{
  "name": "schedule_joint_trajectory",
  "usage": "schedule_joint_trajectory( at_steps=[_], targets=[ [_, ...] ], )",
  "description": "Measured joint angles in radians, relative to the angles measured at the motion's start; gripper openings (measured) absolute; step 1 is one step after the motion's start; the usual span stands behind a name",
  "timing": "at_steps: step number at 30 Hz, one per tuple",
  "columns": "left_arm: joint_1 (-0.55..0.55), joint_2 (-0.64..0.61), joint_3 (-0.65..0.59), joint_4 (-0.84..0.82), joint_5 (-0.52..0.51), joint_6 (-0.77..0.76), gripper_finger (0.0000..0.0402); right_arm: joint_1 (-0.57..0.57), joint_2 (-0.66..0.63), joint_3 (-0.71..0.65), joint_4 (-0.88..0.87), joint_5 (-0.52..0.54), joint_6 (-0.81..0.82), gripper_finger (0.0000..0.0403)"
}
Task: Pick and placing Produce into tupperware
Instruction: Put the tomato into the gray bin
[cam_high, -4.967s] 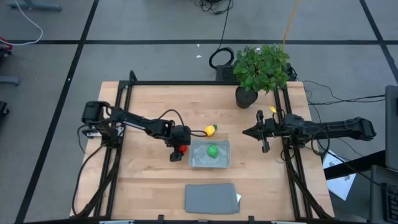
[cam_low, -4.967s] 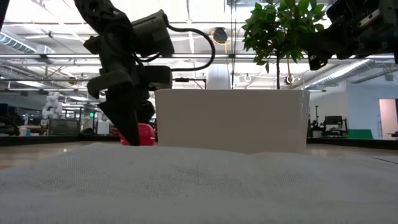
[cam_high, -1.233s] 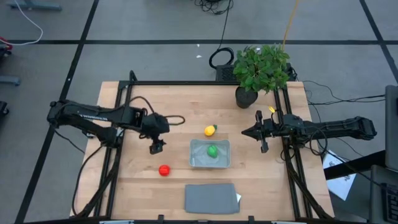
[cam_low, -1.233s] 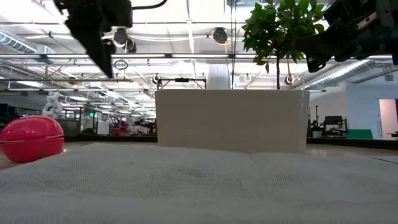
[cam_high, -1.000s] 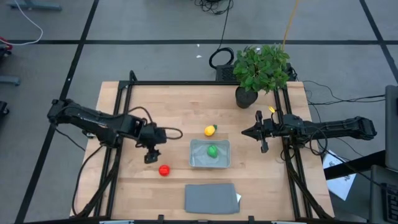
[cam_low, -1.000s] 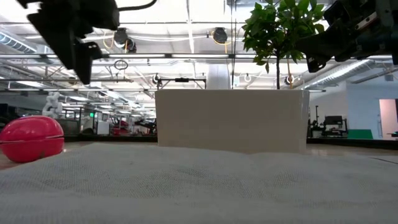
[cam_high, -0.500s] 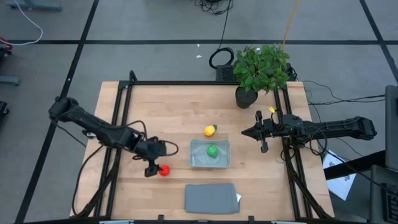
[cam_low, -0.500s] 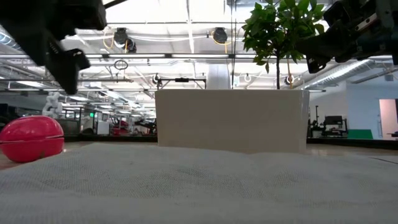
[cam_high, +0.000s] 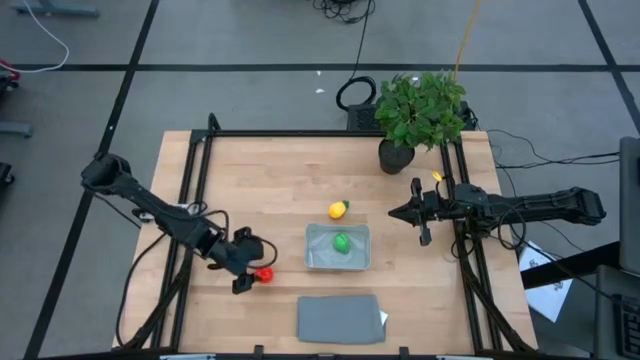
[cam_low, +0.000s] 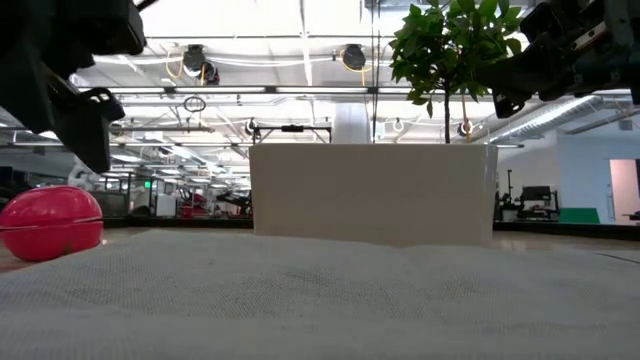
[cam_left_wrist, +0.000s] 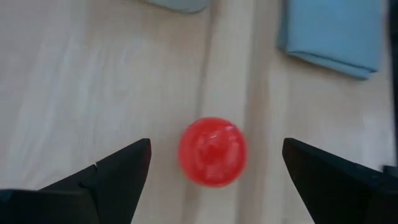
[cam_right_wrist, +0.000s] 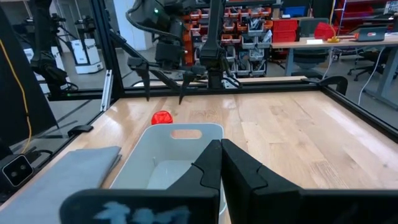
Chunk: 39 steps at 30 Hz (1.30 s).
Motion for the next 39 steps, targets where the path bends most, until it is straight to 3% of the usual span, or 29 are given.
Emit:
schedule_joint_trajectory(
  at_steps=[23, 34, 39],
  targets=[
    [-0.068, 0.271, -0.045, 0.211, -0.042, -0.008, 0.037, 0.0, 0.017, 0.0, -0.005, 0.0, 0.022, 0.0],
    [-0.063, 0.293, -0.042, 0.222, -0.071, 0.012, 0.0368, 0.0, 0.018, 0.0, -0.003, 0.0, 0.027, 0.0],
    [-0.062, 0.293, -0.043, 0.219, -0.08, 0.012, 0.0337, 0.0, 0.018, 0.0, -0.003, 0.0, 0.027, 0.0]
  ],
)
